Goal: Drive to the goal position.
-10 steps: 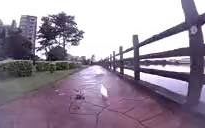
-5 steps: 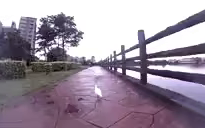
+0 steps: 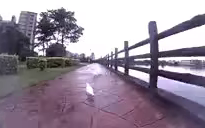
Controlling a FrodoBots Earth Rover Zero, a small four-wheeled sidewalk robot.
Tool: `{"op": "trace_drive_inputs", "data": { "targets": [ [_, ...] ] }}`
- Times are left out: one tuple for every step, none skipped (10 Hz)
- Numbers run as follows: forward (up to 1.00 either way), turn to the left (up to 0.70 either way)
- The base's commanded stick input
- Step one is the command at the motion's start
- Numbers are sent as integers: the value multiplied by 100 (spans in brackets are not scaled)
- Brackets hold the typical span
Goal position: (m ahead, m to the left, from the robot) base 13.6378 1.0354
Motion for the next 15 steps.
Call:
{"op": "trace_drive_inputs", "data": {
  "targets": [
    [100, 12],
    [100, 27],
    [100, 38],
    [100, 39],
    [100, 20],
    [100, 11],
    [100, 3],
    [100, -1],
    [100, -1],
    [100, -1],
    [100, -1],
    [100, -1],
    [100, -1],
    [100, -1],
    [100, -1]
  ]
}}
